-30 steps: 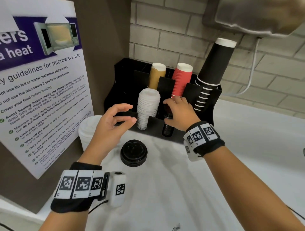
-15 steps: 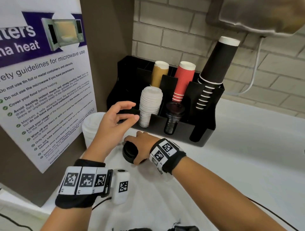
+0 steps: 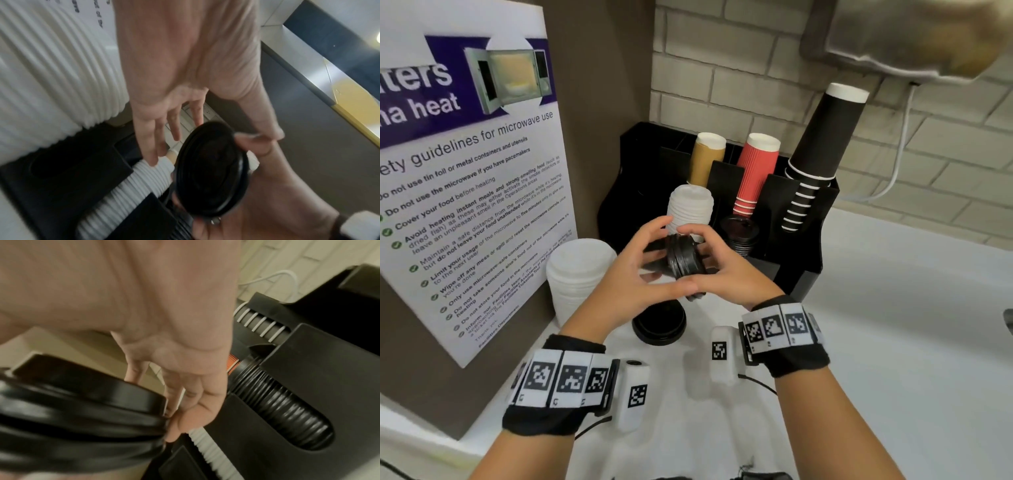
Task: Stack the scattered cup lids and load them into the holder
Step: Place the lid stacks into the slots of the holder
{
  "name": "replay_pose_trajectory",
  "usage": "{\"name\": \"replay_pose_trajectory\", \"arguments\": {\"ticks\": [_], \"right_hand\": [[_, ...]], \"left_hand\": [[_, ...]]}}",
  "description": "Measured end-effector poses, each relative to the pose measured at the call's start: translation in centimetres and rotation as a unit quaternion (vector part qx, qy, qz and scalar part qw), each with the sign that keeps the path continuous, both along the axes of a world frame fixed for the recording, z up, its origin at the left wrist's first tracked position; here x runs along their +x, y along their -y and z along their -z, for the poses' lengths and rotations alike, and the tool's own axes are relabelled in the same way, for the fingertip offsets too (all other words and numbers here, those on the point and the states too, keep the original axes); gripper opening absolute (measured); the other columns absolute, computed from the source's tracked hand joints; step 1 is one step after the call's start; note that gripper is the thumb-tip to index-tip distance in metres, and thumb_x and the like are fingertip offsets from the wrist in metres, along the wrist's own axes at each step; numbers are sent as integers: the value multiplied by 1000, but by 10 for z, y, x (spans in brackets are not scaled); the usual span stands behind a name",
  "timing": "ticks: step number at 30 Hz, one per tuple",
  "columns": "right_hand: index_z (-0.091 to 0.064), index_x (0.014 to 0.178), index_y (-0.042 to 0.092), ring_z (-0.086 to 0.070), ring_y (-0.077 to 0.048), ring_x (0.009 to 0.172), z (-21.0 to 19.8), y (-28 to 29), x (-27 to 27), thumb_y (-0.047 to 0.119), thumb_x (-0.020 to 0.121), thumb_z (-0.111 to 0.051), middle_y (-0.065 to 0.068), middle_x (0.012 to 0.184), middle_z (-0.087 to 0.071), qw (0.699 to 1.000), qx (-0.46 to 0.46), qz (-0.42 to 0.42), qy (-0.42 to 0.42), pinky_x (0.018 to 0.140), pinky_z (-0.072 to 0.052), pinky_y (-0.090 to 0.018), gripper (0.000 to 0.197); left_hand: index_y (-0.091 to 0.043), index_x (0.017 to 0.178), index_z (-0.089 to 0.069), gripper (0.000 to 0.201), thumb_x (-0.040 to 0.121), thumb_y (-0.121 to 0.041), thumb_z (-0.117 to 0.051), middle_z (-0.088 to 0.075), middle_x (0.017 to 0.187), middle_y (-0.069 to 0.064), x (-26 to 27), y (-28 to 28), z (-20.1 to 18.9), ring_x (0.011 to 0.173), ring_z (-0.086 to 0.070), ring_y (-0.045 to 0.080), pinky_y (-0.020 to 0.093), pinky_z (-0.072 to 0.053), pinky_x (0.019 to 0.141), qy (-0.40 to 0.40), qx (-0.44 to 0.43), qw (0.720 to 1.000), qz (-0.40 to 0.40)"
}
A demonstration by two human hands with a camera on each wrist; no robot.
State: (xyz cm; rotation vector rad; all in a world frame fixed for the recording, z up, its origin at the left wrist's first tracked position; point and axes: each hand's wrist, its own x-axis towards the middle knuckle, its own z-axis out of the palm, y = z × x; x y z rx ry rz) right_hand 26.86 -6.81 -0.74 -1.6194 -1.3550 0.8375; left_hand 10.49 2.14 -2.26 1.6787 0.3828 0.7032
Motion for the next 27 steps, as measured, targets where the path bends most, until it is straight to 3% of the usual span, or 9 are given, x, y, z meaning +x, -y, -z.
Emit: {"name": "replay_pose_trajectory", "arguments": {"ticks": [2, 5, 10, 18, 24, 27], "right_hand": [[-45, 127, 45, -62, -14, 102, -6, 7, 0, 22, 73, -76, -3, 111, -60, 1000, 16, 4, -17, 85, -54, -29, 66], [-47, 129, 37, -61, -18, 108, -13, 15, 1, 15, 77, -77, -9, 116, -60, 999, 26, -3, -31, 94, -52, -38, 65], [-49, 131, 28, -62, -10, 107, -18, 24, 7, 7, 76, -79, -6, 120, -60, 999, 17, -13, -43, 92, -51, -26, 66], [-54, 128, 25, -61, -13, 112, -20, 29, 5, 11, 71, -83, -4, 122, -61, 999, 44, 14, -26, 99, -49, -32, 65], [-52, 126, 32, -63, -8, 102, -19, 28, 10, 15, 72, -83, 1, 115, -61, 999, 44, 20, 5, 91, -53, -26, 64], [-49, 124, 32, -61, -2, 95, -28, 21, 34, 14, 70, -83, 7, 110, -57, 995, 50, 72, 37, 80, -50, -13, 66]], "left_hand": [[-50, 137, -38, 98, 60, -25, -92, -44, 141, -13, 4, 4, 2, 122, -56, 9, 34, -52, 95, -3, -13, 999, 40], [-43, 139, -41, 97, 59, -20, -92, -46, 141, -10, 8, 8, 5, 119, -59, 13, 34, -56, 88, 20, -15, 998, 53], [-37, 137, -46, 90, 58, -18, -87, -53, 131, -18, 10, 10, 8, 118, -60, 15, 36, -57, 89, 39, -23, 998, 38], [-38, 135, -46, 92, 55, -18, -87, -50, 132, -17, 14, 16, 8, 114, -61, 14, 38, -56, 92, 41, -25, 998, 30], [-41, 138, -42, 95, 56, -23, -85, -44, 143, -13, 15, 16, 8, 129, -51, 12, 41, -45, 106, 28, -30, 999, 32], [-50, 133, -41, 86, 60, -31, -81, -43, 144, -19, 10, 11, 8, 130, -48, 3, 33, -42, 107, 39, -36, 999, -1]]}}
